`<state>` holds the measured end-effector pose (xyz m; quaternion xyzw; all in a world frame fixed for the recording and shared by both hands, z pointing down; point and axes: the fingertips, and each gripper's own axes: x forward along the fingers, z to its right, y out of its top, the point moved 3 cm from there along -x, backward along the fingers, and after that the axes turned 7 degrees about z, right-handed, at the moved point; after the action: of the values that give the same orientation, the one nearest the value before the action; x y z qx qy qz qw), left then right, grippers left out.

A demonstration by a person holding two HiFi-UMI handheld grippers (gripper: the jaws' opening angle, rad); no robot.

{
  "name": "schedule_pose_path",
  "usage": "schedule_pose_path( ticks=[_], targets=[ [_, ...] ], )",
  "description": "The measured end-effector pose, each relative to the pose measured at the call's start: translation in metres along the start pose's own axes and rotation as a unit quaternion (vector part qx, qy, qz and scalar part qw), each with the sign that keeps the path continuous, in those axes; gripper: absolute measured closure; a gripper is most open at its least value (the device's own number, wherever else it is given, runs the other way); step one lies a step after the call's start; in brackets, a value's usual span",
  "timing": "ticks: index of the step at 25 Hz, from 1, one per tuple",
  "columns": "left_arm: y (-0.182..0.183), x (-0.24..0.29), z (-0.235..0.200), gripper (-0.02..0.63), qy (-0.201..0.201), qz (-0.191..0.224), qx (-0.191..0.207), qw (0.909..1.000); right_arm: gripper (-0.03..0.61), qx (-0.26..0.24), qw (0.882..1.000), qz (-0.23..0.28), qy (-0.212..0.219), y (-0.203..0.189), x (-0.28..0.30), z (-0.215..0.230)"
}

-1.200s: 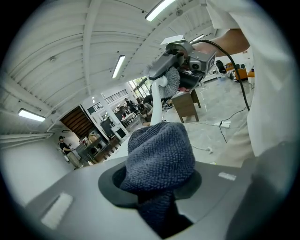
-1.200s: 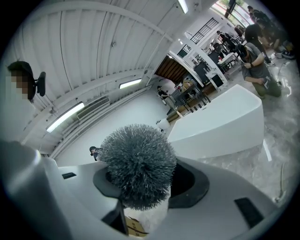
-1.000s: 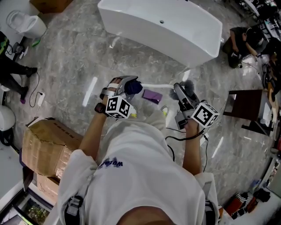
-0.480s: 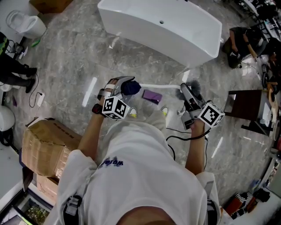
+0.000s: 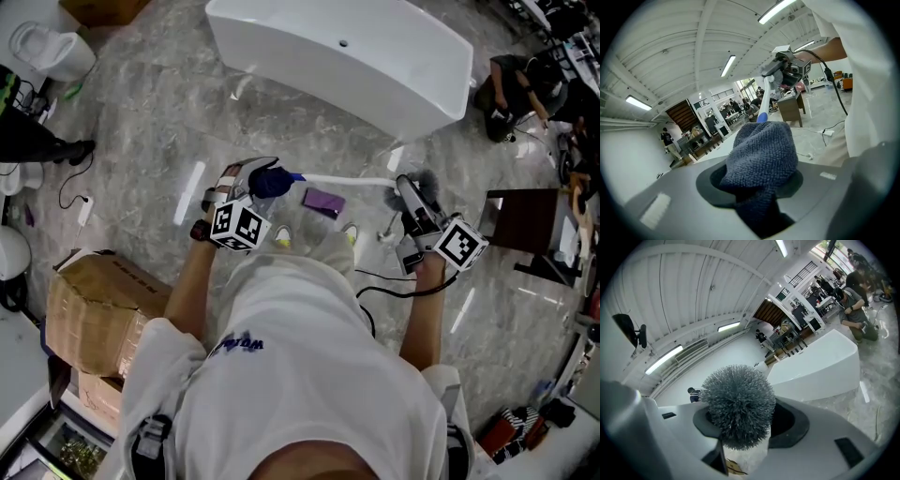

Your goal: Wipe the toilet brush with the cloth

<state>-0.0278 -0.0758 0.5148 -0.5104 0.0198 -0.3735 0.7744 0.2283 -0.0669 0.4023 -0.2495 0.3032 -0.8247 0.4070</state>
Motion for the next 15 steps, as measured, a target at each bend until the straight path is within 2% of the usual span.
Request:
schedule_pose_path(
  ticks=[10,12,13,15],
  targets=[
    [-0.013,-0.009,-0.004,0.454,0.003,-0.001,-0.046,0.9989,0.353,-0.003,1.000,0.001,-0.004,0.001,-0.002,0.004],
    [-0.025,-0.016,-0.012,0.474,0.023,-0.019,-0.059,0.9978,0.353,0.008,1.000,0.019,-0.014,0.010,-0.011,0.012],
    [-0.035,-0.023,-0.019,0.525,0.038,-0.031,-0.069,0.9964,0.353,0.016,0.999,0.032,-0.021,0.016,-0.017,0.017],
    [-0.055,-0.040,-0.035,0.532,0.069,-0.049,-0.096,0.9918,0.353,0.018,0.998,0.056,-0.039,0.025,-0.028,0.025]
  ],
)
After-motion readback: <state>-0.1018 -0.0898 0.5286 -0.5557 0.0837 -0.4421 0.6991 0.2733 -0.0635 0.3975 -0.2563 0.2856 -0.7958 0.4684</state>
